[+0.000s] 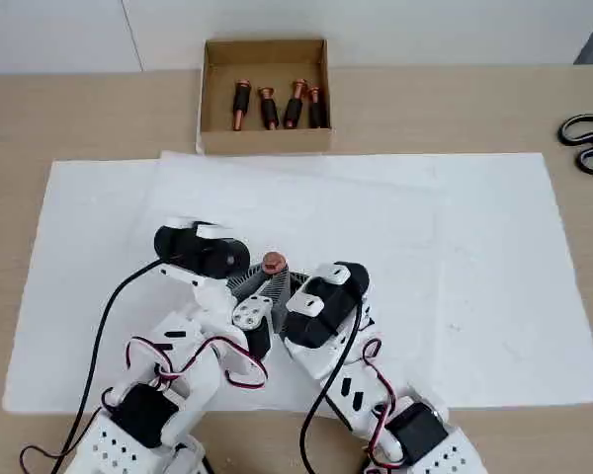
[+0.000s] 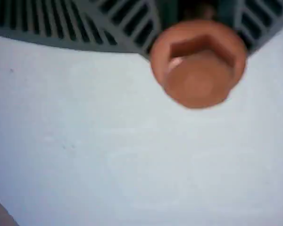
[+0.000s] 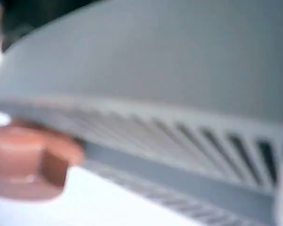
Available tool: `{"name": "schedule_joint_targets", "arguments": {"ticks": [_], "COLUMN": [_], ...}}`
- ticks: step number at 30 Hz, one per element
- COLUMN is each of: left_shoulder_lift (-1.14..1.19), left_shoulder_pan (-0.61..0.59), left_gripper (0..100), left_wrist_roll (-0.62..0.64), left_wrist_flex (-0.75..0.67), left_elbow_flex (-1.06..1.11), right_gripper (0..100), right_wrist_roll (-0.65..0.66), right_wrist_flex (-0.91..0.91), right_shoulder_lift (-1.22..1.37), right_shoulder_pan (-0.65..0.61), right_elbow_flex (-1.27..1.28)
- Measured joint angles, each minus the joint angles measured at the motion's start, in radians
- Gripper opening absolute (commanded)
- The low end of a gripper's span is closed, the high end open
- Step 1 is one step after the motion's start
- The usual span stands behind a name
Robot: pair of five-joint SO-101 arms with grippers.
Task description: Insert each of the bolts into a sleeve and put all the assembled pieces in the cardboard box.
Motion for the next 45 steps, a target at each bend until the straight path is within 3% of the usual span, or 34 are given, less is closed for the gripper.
{"name": "schedule_joint_targets", "arguments": {"ticks": [7,19,28,33,40,45], "left_shoulder_lift": [-0.002,-0.002,-0.002,-0.002,-0.002,-0.002], "left_shoulder_pan": [-0.009,-0.008,-0.158,-0.285,-0.594,-0.796], "left_gripper": [19,19,19,19,20,19], "left_wrist_roll": [0.0,0.026,0.021,0.025,0.02,-0.123], "left_wrist_flex": [0.031,0.06,0.061,0.061,0.153,0.157], "left_elbow_flex": [0.003,-0.002,-0.04,-0.04,-0.04,-0.037], "right_gripper": [0.4,0.4,0.4,0.4,0.4,0.4], "right_wrist_roll": [0.0,0.002,0.002,0.002,0.002,0.002], "right_wrist_flex": [0.0,0.0,0.0,0.0,0.0,0.0], "right_shoulder_lift": [0.002,0.002,0.002,0.002,0.002,0.002], "right_shoulder_pan": [0.003,0.005,0.005,0.005,0.009,0.063], "right_elbow_flex": [0.0,0.0,0.0,0.0,0.0,0.0]}}
